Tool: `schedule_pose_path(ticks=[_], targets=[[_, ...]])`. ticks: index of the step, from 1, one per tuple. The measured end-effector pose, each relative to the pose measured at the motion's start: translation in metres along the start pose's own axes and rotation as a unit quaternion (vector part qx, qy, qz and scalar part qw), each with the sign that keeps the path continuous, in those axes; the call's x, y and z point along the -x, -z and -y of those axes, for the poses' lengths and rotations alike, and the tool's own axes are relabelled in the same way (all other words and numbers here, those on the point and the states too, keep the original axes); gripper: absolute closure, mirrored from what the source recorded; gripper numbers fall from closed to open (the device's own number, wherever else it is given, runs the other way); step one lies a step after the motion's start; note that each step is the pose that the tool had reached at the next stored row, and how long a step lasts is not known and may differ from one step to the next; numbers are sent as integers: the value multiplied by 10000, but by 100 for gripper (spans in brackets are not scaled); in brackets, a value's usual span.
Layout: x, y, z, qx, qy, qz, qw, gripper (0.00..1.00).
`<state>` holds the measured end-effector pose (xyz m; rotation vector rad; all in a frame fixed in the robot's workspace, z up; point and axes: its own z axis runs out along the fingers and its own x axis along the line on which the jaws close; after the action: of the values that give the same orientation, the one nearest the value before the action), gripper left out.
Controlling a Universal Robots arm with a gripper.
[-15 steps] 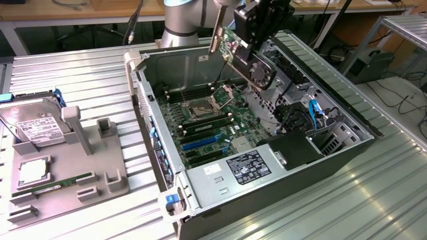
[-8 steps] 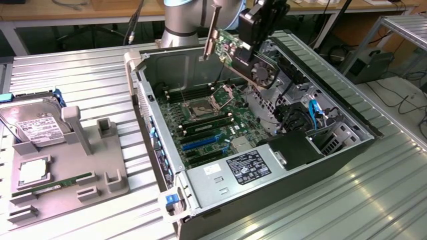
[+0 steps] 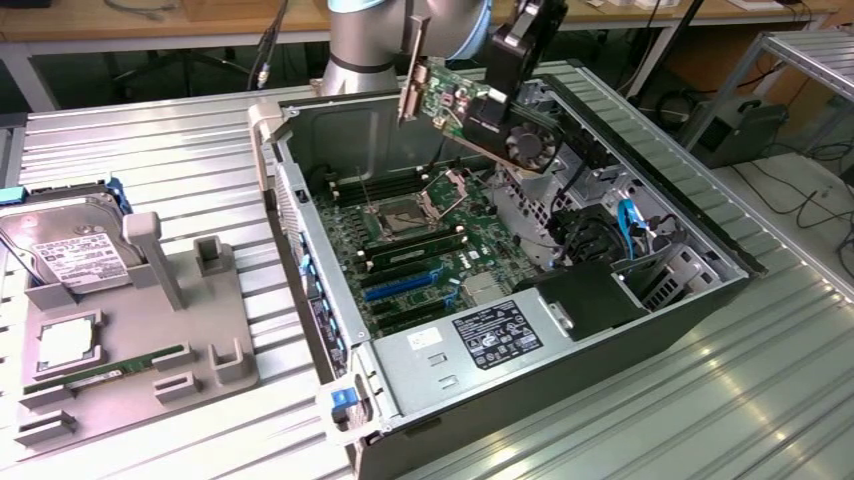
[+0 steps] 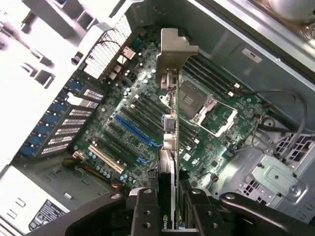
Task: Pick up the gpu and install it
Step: 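Insert the gpu into the slot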
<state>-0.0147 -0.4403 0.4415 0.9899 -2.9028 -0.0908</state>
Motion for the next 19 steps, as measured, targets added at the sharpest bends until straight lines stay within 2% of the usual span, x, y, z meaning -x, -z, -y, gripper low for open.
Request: schedule_pose_path(ticks=[2,4,6,10,15,19], targets=[[0,0,0,-2,173,-7,9998,74],[0,0,0,-6,447,-17,9990,74],[0,-1,0,-9,711,-27,9975,74],[0,-1,0,-14,1058,-41,9944,74],[0,-2,0,-20,1487,-58,9889,74],[0,-2,0,-24,1841,-71,9829,74]])
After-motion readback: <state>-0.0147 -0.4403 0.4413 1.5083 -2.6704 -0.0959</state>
